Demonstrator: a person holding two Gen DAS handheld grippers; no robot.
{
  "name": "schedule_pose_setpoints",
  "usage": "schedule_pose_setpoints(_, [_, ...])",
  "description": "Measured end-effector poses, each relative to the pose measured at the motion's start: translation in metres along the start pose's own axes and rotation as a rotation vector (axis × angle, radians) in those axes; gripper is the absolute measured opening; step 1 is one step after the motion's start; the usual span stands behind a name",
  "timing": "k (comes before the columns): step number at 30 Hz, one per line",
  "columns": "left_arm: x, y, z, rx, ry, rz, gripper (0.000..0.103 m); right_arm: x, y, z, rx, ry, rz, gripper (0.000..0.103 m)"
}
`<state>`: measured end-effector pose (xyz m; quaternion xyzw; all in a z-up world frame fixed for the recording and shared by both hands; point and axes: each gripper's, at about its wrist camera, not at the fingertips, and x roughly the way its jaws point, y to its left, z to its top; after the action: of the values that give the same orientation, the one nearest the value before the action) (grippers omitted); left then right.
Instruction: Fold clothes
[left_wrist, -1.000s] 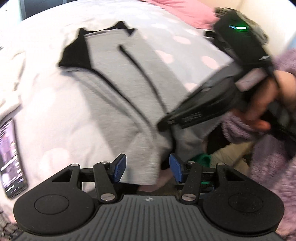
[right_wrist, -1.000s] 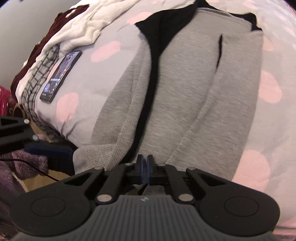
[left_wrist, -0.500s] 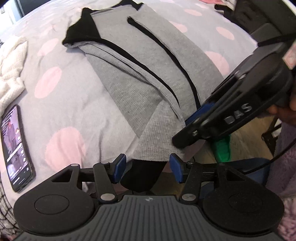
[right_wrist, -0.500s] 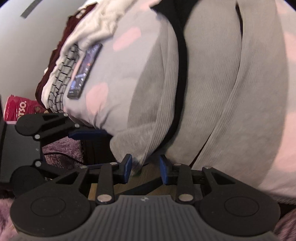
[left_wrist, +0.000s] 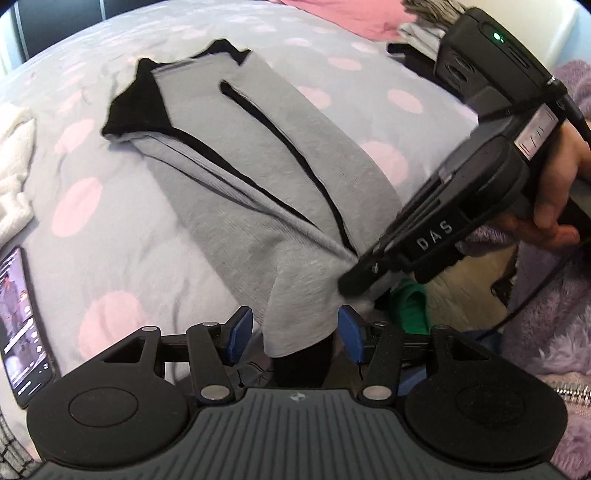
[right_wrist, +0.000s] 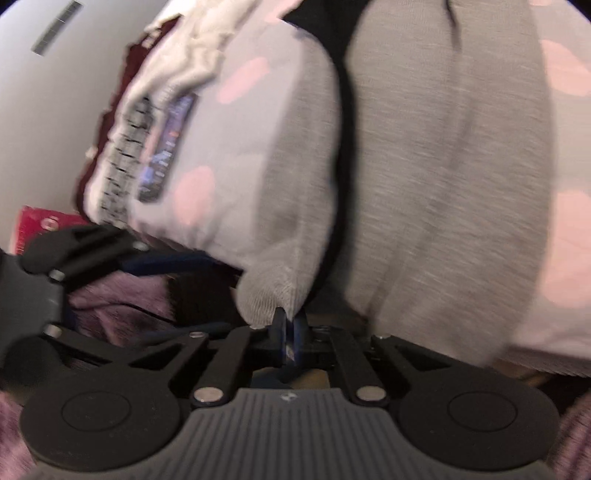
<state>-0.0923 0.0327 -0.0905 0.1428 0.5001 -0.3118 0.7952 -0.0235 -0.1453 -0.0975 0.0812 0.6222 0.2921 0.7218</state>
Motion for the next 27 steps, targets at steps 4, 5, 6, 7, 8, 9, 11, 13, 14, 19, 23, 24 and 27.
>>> schedule_pose_setpoints(4, [0.007, -0.002, 0.003, 0.010, 0.033, -0.002, 0.049, 0.002, -0.005, -0.002, -0.039, 0.003, -0.129, 0.004])
schedule_pose_setpoints(5, [0.007, -0.001, 0.004, 0.003, 0.032, 0.002, 0.049, 0.004, -0.008, -0.001, -0.036, 0.007, -0.137, 0.004])
schedule_pose_setpoints(6, [0.005, 0.003, 0.006, -0.013, 0.025, 0.002, 0.049, 0.005, -0.010, -0.001, -0.030, 0.013, -0.134, 0.005])
schedule_pose_setpoints(7, [0.004, 0.006, 0.008, -0.031, 0.020, 0.004, 0.049, 0.007, -0.011, 0.000, -0.031, 0.022, -0.134, 0.005])
schedule_pose_setpoints(8, [0.002, 0.010, 0.011, -0.054, 0.017, 0.011, 0.049, 0.009, -0.010, 0.000, -0.038, 0.034, -0.138, 0.009])
schedule_pose_setpoints(9, [0.000, 0.016, 0.014, -0.073, 0.013, 0.021, 0.049, 0.009, -0.009, 0.000, -0.046, 0.039, -0.145, 0.009])
schedule_pose_setpoints(11, [-0.004, 0.027, 0.021, -0.115, 0.010, 0.044, 0.049, 0.007, -0.006, 0.000, -0.069, 0.038, -0.158, 0.013])
schedule_pose_setpoints(13, [-0.009, 0.041, 0.029, -0.155, 0.000, 0.059, 0.049, 0.002, -0.004, 0.000, -0.080, 0.024, -0.149, 0.025])
schedule_pose_setpoints(14, [-0.012, 0.047, 0.033, -0.176, -0.006, 0.064, 0.049, -0.001, -0.003, 0.000, -0.084, 0.015, -0.143, 0.029])
schedule_pose_setpoints(19, [-0.019, 0.093, 0.061, -0.296, -0.071, 0.077, 0.050, -0.015, 0.001, 0.003, -0.128, -0.073, -0.145, 0.032])
schedule_pose_setpoints(23, [-0.014, 0.136, 0.082, -0.430, -0.134, 0.089, 0.050, -0.017, -0.003, 0.008, -0.141, -0.091, -0.143, 0.032])
schedule_pose_setpoints(24, [-0.011, 0.146, 0.088, -0.456, -0.146, 0.085, 0.050, -0.016, -0.003, 0.009, -0.145, -0.086, -0.146, 0.032])
schedule_pose_setpoints(27, [0.000, 0.170, 0.106, -0.509, -0.171, 0.058, 0.050, -0.010, 0.000, 0.012, -0.151, -0.077, -0.143, 0.032])
